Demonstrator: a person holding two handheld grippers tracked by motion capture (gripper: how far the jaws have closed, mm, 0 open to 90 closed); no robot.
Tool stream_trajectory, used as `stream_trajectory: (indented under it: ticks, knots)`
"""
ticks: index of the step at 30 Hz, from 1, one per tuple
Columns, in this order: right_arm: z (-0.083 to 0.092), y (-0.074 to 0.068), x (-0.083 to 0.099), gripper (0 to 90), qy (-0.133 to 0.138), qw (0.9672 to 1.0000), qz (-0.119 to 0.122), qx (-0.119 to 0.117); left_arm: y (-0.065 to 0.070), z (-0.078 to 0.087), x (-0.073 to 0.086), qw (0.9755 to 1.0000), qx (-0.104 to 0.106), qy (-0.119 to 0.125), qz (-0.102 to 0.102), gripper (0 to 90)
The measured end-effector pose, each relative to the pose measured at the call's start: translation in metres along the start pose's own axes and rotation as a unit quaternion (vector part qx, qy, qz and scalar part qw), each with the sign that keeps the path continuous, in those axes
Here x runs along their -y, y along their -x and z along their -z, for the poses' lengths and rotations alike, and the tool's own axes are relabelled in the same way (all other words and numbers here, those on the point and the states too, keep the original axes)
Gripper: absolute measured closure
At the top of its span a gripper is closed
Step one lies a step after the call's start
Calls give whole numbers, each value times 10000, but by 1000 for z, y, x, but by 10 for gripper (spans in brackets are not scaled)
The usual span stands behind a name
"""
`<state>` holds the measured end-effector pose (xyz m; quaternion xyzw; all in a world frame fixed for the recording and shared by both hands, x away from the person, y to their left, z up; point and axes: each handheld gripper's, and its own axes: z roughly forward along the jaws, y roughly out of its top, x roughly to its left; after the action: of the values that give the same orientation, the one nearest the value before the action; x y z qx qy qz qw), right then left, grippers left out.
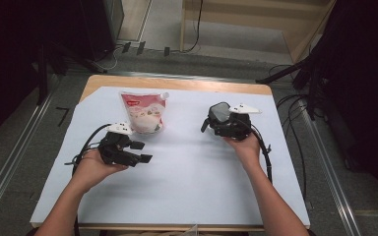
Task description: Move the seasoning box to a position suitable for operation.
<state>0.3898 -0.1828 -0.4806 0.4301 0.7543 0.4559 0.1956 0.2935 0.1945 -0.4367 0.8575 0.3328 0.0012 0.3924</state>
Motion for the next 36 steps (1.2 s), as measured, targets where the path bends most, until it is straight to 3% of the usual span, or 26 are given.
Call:
stream_trajectory:
  ticks: [7,23,28,36]
  knots:
    - [6,-21,1,154,-174,9992,161,-310,-1,-4,-5,9999,117,22,86,400]
    - [21,-65,9,154,-172,9954,487,-809,-7,-10,-12,10000,73,-24,51,388]
    - [21,-82,15,154,-253,9928,655,-968,-7,-10,-12,10000,58,-28,28,392]
    - [11,-104,23,154,-368,9884,701,-1300,-7,-12,-10,9999,34,-116,18,378]
